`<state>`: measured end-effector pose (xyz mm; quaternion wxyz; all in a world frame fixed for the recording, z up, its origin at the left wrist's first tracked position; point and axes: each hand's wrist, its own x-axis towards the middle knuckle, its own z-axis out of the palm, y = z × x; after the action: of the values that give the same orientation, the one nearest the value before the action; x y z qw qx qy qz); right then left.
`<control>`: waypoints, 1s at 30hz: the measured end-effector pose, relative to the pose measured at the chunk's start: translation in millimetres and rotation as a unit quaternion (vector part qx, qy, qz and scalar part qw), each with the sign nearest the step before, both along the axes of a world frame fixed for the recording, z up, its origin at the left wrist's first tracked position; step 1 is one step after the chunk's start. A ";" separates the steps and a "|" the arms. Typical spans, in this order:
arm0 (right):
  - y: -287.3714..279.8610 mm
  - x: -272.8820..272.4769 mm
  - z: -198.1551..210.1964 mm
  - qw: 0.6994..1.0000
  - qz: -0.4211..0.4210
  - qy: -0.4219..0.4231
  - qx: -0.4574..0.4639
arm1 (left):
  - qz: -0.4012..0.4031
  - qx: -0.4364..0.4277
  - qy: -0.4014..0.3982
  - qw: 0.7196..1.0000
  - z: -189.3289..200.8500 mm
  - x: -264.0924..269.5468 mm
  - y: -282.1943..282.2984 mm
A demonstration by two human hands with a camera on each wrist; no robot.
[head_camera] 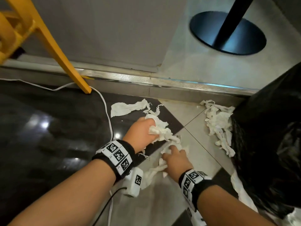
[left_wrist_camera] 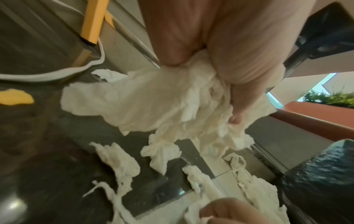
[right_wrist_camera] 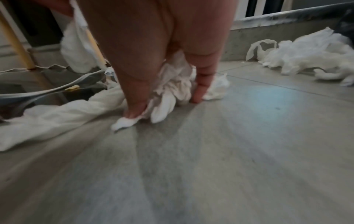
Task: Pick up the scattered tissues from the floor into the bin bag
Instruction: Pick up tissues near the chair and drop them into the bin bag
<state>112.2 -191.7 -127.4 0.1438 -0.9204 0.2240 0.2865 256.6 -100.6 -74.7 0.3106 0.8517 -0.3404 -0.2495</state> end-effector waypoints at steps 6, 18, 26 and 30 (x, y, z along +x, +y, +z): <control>-27.8 -9.4 31.9 0.977 -0.123 -0.156 0.076 | 0.084 -0.027 0.023 0.996 5.6 -0.6 14.4; -38.0 -27.7 71.7 0.939 -0.261 -0.177 0.136 | 0.159 -0.101 0.077 0.979 19.2 -13.9 24.8; -35.6 -42.1 63.2 0.902 -0.305 -0.221 0.210 | -0.001 0.130 -0.016 0.991 -7.0 -16.8 34.4; -21.8 -37.9 61.0 0.911 -0.261 -0.232 0.220 | -0.132 0.253 0.000 0.958 -40.0 -32.2 53.8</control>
<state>74.3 -213.5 -66.3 0.4602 -0.8147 0.3479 0.0592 224.4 -46.8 -114.7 0.0492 0.8498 -0.3756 -0.3665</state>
